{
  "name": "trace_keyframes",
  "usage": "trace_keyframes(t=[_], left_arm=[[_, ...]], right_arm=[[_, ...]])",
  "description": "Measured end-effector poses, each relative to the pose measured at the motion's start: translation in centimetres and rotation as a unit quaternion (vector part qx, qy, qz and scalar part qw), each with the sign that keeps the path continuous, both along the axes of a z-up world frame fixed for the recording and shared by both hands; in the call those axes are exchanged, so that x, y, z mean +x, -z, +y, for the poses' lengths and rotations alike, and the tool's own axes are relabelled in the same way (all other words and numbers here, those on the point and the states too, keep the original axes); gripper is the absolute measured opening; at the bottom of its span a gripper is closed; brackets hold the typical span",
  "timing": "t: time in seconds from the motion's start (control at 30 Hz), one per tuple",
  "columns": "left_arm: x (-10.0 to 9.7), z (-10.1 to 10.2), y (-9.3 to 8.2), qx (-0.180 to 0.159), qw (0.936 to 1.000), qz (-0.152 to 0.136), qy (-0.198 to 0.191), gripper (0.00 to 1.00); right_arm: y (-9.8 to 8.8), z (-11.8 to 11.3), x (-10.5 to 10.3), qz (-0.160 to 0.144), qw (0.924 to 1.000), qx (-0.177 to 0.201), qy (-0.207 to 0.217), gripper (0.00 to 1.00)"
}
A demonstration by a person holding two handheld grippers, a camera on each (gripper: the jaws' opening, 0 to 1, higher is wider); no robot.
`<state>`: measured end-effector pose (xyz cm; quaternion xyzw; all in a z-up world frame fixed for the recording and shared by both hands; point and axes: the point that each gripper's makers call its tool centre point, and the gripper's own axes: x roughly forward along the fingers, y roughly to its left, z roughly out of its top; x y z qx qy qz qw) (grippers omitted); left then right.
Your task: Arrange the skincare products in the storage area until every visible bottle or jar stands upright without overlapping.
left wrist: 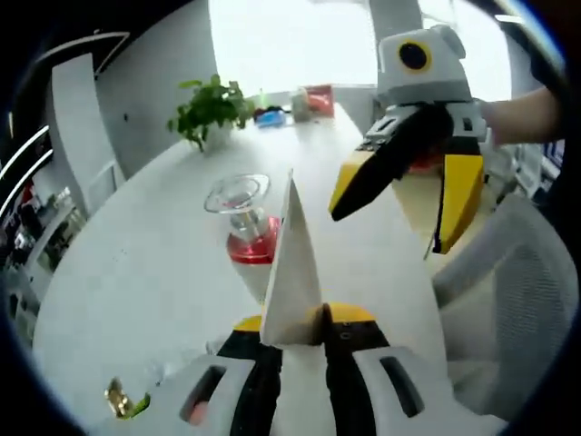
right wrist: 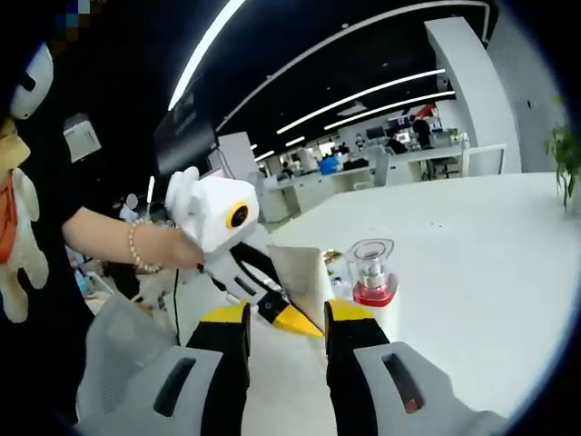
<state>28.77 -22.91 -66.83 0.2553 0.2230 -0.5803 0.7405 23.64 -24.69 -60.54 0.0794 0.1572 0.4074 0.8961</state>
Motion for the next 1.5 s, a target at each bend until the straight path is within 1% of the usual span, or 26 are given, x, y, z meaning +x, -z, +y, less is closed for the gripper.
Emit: trace_keyframes(t=[0.1,0.23,0.53,0.73,0.93,1.2,1.3,1.4,1.5], left_arm=[[1.0,0.2,0.1,0.002,1.0,-0.006,-0.002,0.18],[1.4,0.4,0.0,0.002,1.0,-0.006,-0.005,0.18],[2.8,0.6,-0.1,0.0,0.9997,-0.012,-0.019,0.18],[3.3,0.5,-0.1,-0.005,0.9996,-0.004,-0.028,0.18],[2.9,0.4,-0.1,-0.02,0.9989,0.018,-0.037,0.18],[3.0,0.3,-0.1,-0.027,0.9991,0.019,-0.026,0.19],[3.0,0.2,0.0,-0.026,0.9993,0.013,-0.024,0.2],[3.1,0.2,0.0,-0.025,0.9995,-0.002,-0.018,0.2],[3.2,0.2,0.0,-0.027,0.9995,-0.011,-0.014,0.2]], right_arm=[[0.2,-0.8,-0.2,0.004,0.9999,0.002,0.01,0.32],[0.5,-1.7,-0.3,0.008,0.9997,0.002,0.022,0.32],[1.2,-2.2,-0.5,0.017,0.9994,0.003,0.031,0.34],[1.5,-1.9,-0.8,0.023,0.9993,0.005,0.03,0.34],[1.7,-1.9,-0.9,0.027,0.9992,0.008,0.03,0.34],[1.5,-1.9,-1.0,0.025,0.9992,0.009,0.032,0.34],[1.6,-1.9,-1.2,0.027,0.9991,0.009,0.032,0.34],[1.8,-1.9,-1.3,0.029,0.999,0.009,0.033,0.34],[1.8,-1.9,-1.5,0.03,0.999,0.009,0.033,0.34]])
